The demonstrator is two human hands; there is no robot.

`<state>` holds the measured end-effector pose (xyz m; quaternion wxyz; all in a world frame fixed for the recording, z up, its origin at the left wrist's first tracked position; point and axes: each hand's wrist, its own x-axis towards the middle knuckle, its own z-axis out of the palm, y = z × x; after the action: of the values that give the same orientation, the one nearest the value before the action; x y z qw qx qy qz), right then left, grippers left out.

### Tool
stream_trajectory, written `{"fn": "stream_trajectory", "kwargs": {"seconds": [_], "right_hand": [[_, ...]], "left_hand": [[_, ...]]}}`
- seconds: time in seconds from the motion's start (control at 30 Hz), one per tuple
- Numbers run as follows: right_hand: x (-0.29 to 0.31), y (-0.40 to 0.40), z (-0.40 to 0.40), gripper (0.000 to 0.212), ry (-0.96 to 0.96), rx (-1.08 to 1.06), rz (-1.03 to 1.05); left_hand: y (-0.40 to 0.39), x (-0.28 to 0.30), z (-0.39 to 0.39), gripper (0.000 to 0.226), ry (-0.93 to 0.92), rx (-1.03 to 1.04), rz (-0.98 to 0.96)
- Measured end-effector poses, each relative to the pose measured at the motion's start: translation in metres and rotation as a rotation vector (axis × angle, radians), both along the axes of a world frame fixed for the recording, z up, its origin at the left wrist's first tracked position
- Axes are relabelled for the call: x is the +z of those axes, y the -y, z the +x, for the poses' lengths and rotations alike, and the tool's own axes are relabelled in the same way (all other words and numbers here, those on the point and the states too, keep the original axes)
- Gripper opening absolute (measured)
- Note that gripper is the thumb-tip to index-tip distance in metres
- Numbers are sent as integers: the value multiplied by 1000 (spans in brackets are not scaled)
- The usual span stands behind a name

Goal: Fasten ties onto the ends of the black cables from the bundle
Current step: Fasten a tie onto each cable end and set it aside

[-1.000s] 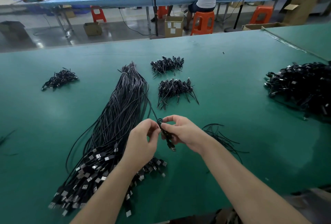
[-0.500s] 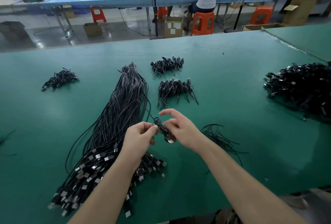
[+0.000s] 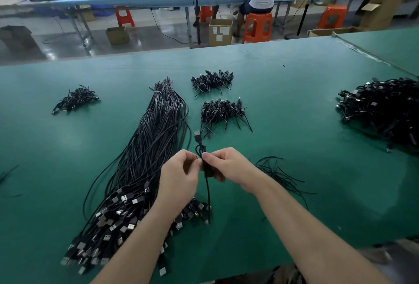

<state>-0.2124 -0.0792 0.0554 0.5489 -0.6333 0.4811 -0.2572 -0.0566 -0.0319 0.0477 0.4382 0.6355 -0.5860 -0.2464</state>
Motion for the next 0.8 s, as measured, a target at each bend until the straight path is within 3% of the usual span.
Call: {"fn": "stream_trajectory", "kwargs": {"seconds": [0.13, 0.23, 0.37, 0.47, 0.63, 0.8], "right_hand": [[2, 3, -2, 40, 85, -3, 168], [-1, 1, -4, 38, 103, -9, 195], [-7, 0, -1, 30, 183, -98, 156], [-12, 0, 3, 29, 249, -187, 135], [-21, 0, 11, 21, 319, -218, 122], [-37, 6, 15, 24, 355, -253, 133]], "left_hand": [[-5, -5, 0, 11, 486, -96, -406], [-4, -10, 2, 8, 585, -112, -503], [-3, -12, 0, 6, 246, 22, -236], [3, -16, -1, 18, -25, 54, 27], [6, -19, 5, 8, -233, -29, 190], [14, -20, 9, 12, -291, -15, 314]]}}
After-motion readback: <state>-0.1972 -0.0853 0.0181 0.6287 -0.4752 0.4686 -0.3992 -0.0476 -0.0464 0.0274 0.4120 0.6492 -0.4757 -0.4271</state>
